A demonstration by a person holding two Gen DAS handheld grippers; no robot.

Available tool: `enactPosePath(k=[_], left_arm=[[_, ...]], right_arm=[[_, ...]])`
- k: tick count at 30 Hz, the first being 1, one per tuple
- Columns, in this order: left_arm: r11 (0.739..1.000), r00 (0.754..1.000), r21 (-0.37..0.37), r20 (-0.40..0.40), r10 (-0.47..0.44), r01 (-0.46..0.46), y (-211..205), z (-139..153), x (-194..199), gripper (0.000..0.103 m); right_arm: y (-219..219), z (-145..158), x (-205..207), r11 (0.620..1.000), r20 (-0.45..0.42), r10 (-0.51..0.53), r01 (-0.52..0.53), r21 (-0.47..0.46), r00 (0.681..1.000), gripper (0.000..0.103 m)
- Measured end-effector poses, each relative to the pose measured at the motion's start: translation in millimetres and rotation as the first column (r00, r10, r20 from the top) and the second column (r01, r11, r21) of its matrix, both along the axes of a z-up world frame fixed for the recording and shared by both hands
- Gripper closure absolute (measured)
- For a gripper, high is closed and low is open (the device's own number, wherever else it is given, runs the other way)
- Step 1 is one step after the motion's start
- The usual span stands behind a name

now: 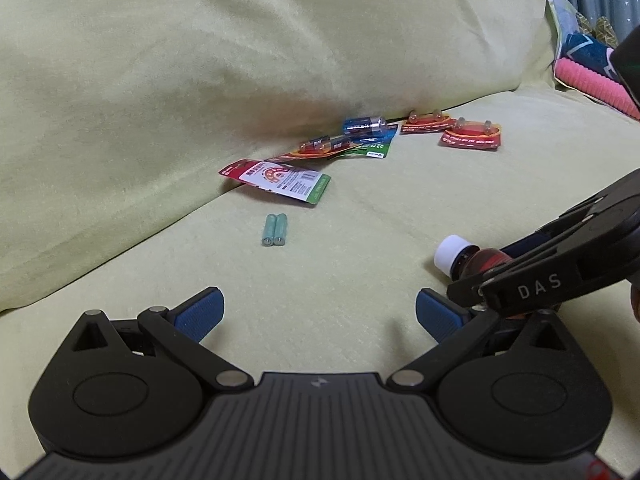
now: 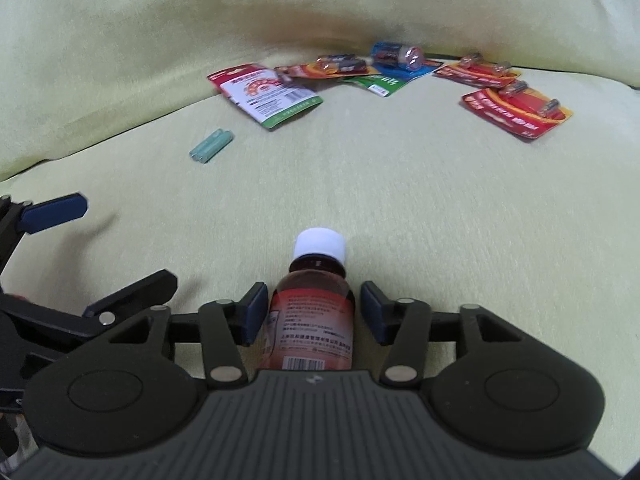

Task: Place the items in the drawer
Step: 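Lift the brown bottle with the right gripper and set it upright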

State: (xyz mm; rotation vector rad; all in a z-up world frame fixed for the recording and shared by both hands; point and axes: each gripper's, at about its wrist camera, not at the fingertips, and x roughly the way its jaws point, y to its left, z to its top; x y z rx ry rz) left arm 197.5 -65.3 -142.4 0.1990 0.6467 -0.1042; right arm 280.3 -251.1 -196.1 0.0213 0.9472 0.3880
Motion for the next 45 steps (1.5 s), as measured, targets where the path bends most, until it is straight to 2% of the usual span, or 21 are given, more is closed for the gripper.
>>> enactPosePath(k=[6,11,13,21,26,28,29,31,37,40,41,45], left_arm=[[1.000,1.000,0.005,-0.004,0.000,0.000,-1.2,-2.8,-0.3,0.001],[1.000,1.000,0.010,-0.012,0.005,-0.005,-1.5,-7.0,-0.3,0.000],[1.000,1.000,0.011,-0.016,0.005,-0.005,-1.9,-8.4,-0.5,0.001],[1.000,1.000,0.016,-0.023,-0.004,0.005,-8.7,-10.7,-3.5,0.000],[1.000,1.000,0.017,-0.021,-0.002,0.003,-11.2,-9.7,-4.9,0.000],[1.000,1.000,0.017,-0.021,-0.003,0.003,-11.5,-9.7,-4.6,0.000],[1.000,1.000,0.018,-0.022,-0.003,0.004,-11.8,-9.9,-4.3,0.000],[1.000,1.000,0.022,-0.025,-0.007,0.008,-13.8,-10.4,-4.6,0.000],[1.000,0.999,0.026,-0.028,-0.015,0.016,-15.7,-11.8,-3.8,0.000],[0.999,0.999,0.027,-0.033,-0.018,0.019,-16.4,-13.4,-3.8,0.000],[0.999,0.999,0.028,-0.034,-0.021,0.022,-17.0,-13.9,-4.0,0.000],[0.999,0.999,0.028,-0.037,-0.029,0.030,-19.6,-15.0,-4.3,0.000]], right_arm=[[-8.0,4.8,0.2,0.998,0.033,-0.028,0.026,0.053,0.999,0.062],[-14.9,25.4,-6.2,0.991,0.149,-0.076,0.058,0.120,0.986,0.062],[-18.6,29.1,-8.2,0.990,0.166,-0.077,0.055,0.132,0.983,0.062],[-25.5,25.8,-22.2,0.995,0.143,-0.042,0.028,0.100,0.989,0.063],[-33.7,41.0,-30.9,0.993,0.136,-0.047,0.032,0.116,0.990,0.063],[-38.1,51.2,-33.8,0.991,0.134,-0.041,0.024,0.129,0.990,0.066],[-38.9,53.9,-35.2,0.991,0.135,-0.037,0.019,0.133,0.990,0.073],[-37.9,53.9,-37.9,0.991,0.136,-0.031,0.012,0.136,0.990,0.073],[-30.0,48.9,-39.8,0.995,0.140,0.008,-0.022,0.093,0.990,0.070],[-30.0,39.0,-41.5,0.997,0.122,0.022,-0.032,0.077,0.992,0.062],[-29.9,35.2,-42.0,0.997,0.115,0.027,-0.035,0.070,0.993,0.056],[-23.7,23.6,-49.3,0.998,0.135,0.059,-0.061,0.008,0.989,0.051]])
